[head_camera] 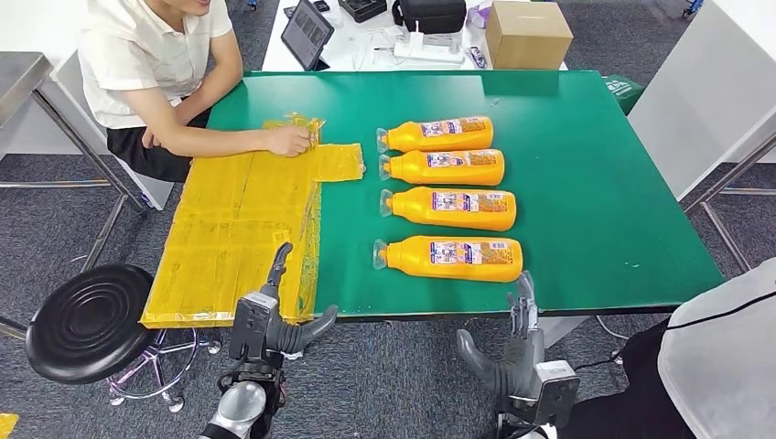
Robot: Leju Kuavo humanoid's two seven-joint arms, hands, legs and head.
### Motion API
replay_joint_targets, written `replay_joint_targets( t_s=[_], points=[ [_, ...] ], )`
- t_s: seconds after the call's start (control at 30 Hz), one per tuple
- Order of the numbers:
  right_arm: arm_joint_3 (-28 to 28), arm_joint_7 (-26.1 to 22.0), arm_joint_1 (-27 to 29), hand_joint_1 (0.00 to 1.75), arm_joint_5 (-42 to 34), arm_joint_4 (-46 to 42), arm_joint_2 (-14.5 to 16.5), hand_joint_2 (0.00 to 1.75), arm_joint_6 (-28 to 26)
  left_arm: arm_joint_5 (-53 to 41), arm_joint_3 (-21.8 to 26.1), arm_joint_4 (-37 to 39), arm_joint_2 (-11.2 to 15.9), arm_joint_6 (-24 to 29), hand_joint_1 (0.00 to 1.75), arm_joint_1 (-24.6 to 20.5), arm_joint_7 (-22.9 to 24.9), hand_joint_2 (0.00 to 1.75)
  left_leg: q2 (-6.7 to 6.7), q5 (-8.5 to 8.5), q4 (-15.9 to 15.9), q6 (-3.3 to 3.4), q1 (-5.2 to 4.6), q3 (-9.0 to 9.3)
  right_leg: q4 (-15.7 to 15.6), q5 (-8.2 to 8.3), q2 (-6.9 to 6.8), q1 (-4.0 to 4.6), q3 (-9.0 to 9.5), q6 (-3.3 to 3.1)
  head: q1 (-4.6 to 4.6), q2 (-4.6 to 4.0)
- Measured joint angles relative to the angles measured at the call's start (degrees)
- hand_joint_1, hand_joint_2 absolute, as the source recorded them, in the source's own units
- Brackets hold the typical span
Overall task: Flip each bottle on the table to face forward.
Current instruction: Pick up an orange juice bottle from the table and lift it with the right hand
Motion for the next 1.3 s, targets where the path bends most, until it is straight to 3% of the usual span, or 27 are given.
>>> replay_joint_targets(
  t_s=[0.1,0.27,0.5,0.87,1.1,1.3],
  points=[
    [-0.01,1.07,-1.49,0.00,6.23,-0.25,-0.77,1.75,-4.89,0.42,-0.38,0.00,-0.16,-0.01,0.00,-0.22,-0.04,1.75,0.00,0.00,0.00,0.01,0.00,0.01,0.00,0.00,0.00,0.00,0.01,0.00,0.00,0.00],
    [0.09,8.64,-6.80,0.00,27.34,4.20,-5.38,1.75,-14.79,1.04,-1.08,0.24,-0.37,-0.99,0.00,-1.63,-0.11,1.75,0.00,0.04,0.01,0.06,-0.05,0.00,-0.01,0.06,0.00,-0.03,0.02,0.04,0.00,0.00],
    [1.81,17.93,-19.00,0.00,40.32,15.51,-12.58,1.75,-12.32,1.85,-3.94,2.53,-2.02,-4.00,0.00,-6.12,0.45,1.75,-0.01,0.18,0.02,0.20,-0.18,-0.01,0.00,0.18,0.00,-0.16,0.02,0.18,-0.01,0.00],
    [6.91,26.65,-25.91,0.00,50.42,24.77,-16.91,1.75,-10.97,1.93,-6.14,3.53,-2.57,-5.30,0.00,-6.81,1.51,1.75,-0.03,0.18,0.03,0.20,-0.18,-0.10,0.01,0.17,-0.02,-0.15,-0.04,0.19,-0.01,0.00],
    [8.44,27.06,-27.56,0.00,50.64,27.25,-17.53,1.75,-10.65,1.93,-6.44,3.59,-2.65,-5.45,0.00,-6.84,1.58,1.75,-0.04,0.18,0.03,0.20,-0.19,-0.09,0.01,0.17,-0.02,-0.17,-0.03,0.19,-0.01,0.00],
    [9.50,26.57,-30.36,0.00,48.68,30.47,-17.39,1.75,-7.12,2.19,-6.72,4.00,-3.03,-6.17,0.00,-7.23,1.64,1.75,-0.03,0.18,0.03,0.20,-0.19,-0.10,0.01,0.17,-0.01,-0.16,-0.04,0.19,-0.01,0.00]
  ],
)
